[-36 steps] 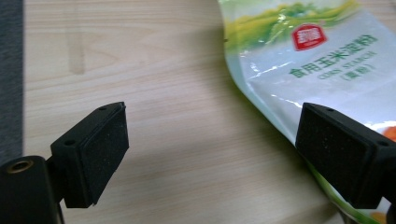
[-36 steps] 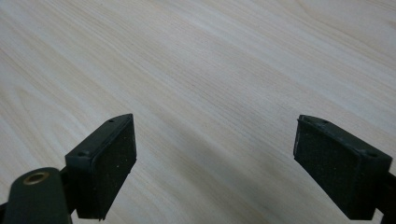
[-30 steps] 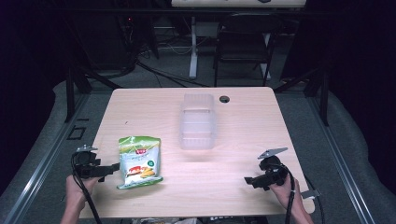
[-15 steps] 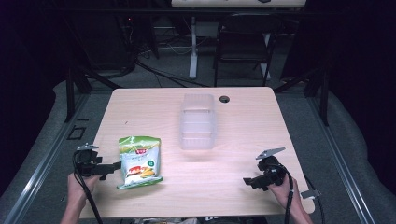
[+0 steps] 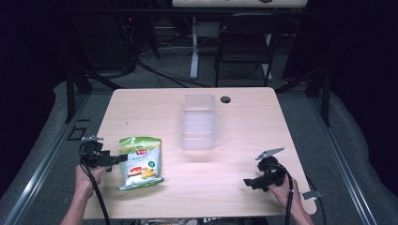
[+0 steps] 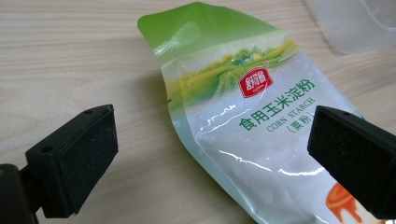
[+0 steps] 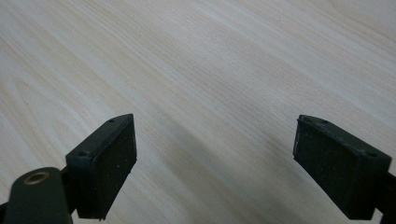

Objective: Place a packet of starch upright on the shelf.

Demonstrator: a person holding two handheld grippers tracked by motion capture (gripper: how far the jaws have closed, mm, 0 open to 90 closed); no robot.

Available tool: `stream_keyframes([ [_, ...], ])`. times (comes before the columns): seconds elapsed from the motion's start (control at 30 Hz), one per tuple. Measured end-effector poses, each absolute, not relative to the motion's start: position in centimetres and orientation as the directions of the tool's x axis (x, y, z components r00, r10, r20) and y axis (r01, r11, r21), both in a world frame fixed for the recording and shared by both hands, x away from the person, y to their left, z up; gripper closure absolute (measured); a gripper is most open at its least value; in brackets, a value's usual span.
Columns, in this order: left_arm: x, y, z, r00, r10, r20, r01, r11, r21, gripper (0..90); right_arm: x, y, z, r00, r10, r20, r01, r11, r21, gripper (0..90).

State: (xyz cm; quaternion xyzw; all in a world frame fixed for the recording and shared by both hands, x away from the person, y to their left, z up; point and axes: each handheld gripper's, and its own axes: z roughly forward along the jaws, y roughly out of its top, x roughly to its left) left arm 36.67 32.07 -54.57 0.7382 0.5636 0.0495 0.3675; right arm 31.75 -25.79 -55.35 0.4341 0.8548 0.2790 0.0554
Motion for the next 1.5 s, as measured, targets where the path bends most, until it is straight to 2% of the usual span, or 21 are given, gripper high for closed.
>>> stream_keyframes([
  [0.2, 37.4, 31.5, -54.6, 0.368, 0.867, -0.337, 0.794, -0.103, 0.599, 3.6, 31.7, -25.5, -55.4, -0.631, 0.763, 0.139, 0.7, 0.483, 0.526, 12.8],
  [0.67, 39.9, 30.4, -55.7, 0.382, 0.86, -0.337, 0.791, -0.116, 0.601, 16.0, 31.6, -25.4, -55.3, -0.638, 0.758, 0.137, 0.696, 0.491, 0.524, 12.8],
  [0.77, 39.9, 30.1, -55.7, 0.393, 0.861, -0.322, 0.784, -0.132, 0.606, 29.7, 31.6, -25.4, -55.3, -0.637, 0.759, 0.134, 0.697, 0.492, 0.523, 12.9],
  [0.8, 39.9, 30.0, -55.7, 0.388, 0.868, -0.309, 0.781, -0.132, 0.61, 29.7, 31.6, -25.5, -55.3, -0.637, 0.759, 0.135, 0.697, 0.492, 0.521, 12.9],
  [0.83, 39.8, 30.0, -55.5, 0.39, 0.873, -0.293, 0.784, -0.148, 0.603, 39.6, 31.7, -25.5, -55.4, -0.634, 0.762, 0.133, 0.698, 0.49, 0.522, 13.0],
  [0.9, 39.7, 30.0, -55.5, 0.387, 0.876, -0.287, 0.786, -0.151, 0.6, 45.4, 31.7, -25.5, -55.4, -0.639, 0.757, 0.137, 0.699, 0.496, 0.516, 12.9],
  [0.93, 39.7, 30.0, -55.5, 0.389, 0.877, -0.282, 0.782, -0.152, 0.604, 45.4, 31.7, -25.5, -55.4, -0.639, 0.757, 0.137, 0.699, 0.496, 0.516, 12.9],
  [1.0, 39.7, 30.1, -55.7, 0.386, 0.879, -0.281, 0.79, -0.157, 0.593, 54.0, 31.6, -25.4, -55.5, -0.627, 0.766, 0.142, 0.702, 0.477, 0.528, 13.0],
  [1.03, 39.6, 30.1, -55.7, 0.385, 0.881, -0.275, 0.793, -0.163, 0.587, 54.0, 31.6, -25.4, -55.5, -0.627, 0.766, 0.142, 0.702, 0.477, 0.528, 13.0],
  [1.1, 39.6, 30.2, -55.7, 0.386, 0.88, -0.277, 0.789, -0.159, 0.593, 62.5, 31.6, -25.4, -55.5, -0.629, 0.765, 0.142, 0.7, 0.477, 0.531, 13.0],
  [1.13, 39.6, 30.2, -55.7, 0.388, 0.878, -0.279, 0.784, -0.156, 0.6, 62.5, 31.6, -25.4, -55.5, -0.629, 0.764, 0.141, 0.7, 0.479, 0.53, 13.0],
  [1.17, 39.4, 30.3, -55.8, 0.402, 0.871, -0.283, 0.774, -0.158, 0.614, 69.2, 31.6, -25.4, -55.5, -0.628, 0.765, 0.141, 0.701, 0.479, 0.528, 13.0],
  [1.23, 39.4, 30.5, -55.8, 0.422, 0.858, -0.291, 0.769, -0.169, 0.616, 75.6, 31.6, -25.4, -55.4, -0.635, 0.76, 0.138, 0.699, 0.491, 0.52, 13.0],
  [1.4, 39.2, 30.6, -55.9, 0.447, 0.843, -0.3, 0.76, -0.181, 0.623, 86.6, 31.6, -25.5, -55.4, -0.637, 0.761, 0.123, 0.696, 0.499, 0.517, 13.1],
  [1.5, 39.0, 30.7, -55.8, 0.456, 0.843, -0.285, 0.757, -0.199, 0.622, 89.1, 31.6, -25.5, -55.4, -0.638, 0.76, 0.124, 0.695, 0.5, 0.516, 13.1],
])
